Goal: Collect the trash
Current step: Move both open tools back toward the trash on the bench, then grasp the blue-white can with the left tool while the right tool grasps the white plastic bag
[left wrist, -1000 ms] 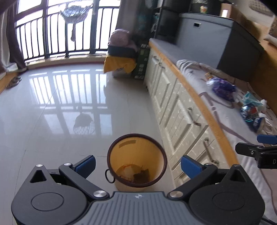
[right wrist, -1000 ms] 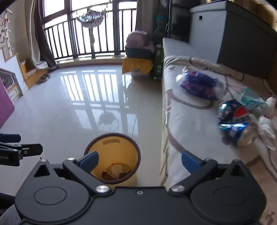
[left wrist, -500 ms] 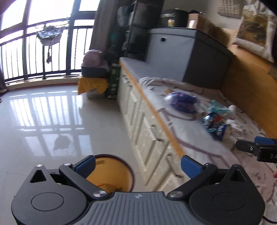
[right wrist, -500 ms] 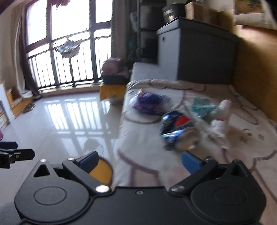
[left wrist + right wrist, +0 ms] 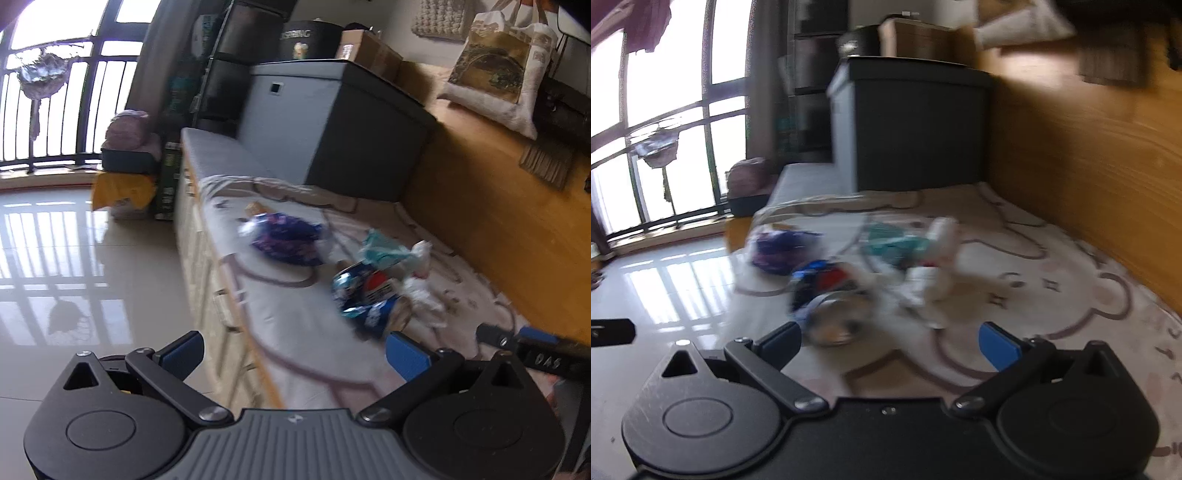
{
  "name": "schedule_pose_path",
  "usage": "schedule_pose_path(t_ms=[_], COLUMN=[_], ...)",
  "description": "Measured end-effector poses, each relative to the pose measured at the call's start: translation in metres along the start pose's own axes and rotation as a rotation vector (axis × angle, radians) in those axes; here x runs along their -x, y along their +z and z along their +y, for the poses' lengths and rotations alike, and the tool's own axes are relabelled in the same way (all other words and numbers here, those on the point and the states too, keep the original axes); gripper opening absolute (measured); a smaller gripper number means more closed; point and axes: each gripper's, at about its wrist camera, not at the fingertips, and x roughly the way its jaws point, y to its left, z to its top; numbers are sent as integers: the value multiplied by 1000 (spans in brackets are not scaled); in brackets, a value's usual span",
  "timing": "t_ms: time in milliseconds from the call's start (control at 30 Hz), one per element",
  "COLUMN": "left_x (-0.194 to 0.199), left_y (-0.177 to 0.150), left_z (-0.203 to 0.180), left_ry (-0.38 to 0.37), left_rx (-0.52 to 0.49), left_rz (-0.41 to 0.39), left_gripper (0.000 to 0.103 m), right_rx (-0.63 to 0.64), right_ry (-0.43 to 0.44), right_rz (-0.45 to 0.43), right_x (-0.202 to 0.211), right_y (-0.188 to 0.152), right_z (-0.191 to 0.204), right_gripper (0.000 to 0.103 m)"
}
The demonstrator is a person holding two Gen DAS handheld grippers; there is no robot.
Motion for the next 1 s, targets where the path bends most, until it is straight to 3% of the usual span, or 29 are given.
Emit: schedule_pose_path(t_ms=[133,267,433,600,733,933,1000], left_x=[-22,-45,-73,-95,-106,-127,-134], left_y=[6,6,1,-5,-5,-1,-2], left_z=[-11,-16,-17,-4,12,15,14], left_ry=[-72,-138,-213,-282,-299,-296,-283], left_rx=[42,102,196,356,479,507,498], left_rz=[15,44,92,114,102,129,145], left_gripper=[96,82,66,58,58,57,56], right_rx=[-25,-80,-154,-250,-318,-302,-281], right_ry=[-21,9,118,204,265,294,285], right_rz=[-18,-40,-9,41,77,127,151], right_x=[-9,-21,-41,-70,-97,-131,-139], right_y=[-3,-1,9,24,30,32,28], right_z=[-20,-34,-37,-32,-30,-16,-14], right_gripper=[103,103,101,60,52,47,34])
